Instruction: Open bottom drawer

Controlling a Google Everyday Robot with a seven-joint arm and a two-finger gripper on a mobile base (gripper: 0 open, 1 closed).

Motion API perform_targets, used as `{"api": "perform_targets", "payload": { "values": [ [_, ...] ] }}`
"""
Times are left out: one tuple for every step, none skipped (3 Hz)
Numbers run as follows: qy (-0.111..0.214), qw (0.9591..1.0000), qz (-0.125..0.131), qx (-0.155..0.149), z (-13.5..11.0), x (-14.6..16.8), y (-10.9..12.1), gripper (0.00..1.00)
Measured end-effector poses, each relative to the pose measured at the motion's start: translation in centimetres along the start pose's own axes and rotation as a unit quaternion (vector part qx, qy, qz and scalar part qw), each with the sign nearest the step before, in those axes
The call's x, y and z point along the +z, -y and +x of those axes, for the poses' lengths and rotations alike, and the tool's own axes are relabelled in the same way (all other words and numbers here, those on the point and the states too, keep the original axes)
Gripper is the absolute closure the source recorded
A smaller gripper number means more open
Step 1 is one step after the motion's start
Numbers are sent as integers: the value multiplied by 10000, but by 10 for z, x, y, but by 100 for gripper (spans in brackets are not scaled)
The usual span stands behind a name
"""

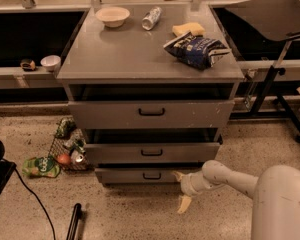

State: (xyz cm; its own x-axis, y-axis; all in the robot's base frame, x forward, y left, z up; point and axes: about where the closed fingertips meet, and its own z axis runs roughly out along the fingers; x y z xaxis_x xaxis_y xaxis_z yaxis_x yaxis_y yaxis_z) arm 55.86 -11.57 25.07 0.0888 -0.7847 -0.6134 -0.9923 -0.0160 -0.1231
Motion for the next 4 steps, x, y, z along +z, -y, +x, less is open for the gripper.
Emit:
{"api": "perform_targets", "payload": {
  "values": [
    [0,9994,216,-280,11,10,25,0],
    [-20,9988,265,-407,20,22,47,0],
    [54,9988,307,-385,31,36,66,0],
    [71,9991,335,-250,44,47,80,0]
  ]
}}
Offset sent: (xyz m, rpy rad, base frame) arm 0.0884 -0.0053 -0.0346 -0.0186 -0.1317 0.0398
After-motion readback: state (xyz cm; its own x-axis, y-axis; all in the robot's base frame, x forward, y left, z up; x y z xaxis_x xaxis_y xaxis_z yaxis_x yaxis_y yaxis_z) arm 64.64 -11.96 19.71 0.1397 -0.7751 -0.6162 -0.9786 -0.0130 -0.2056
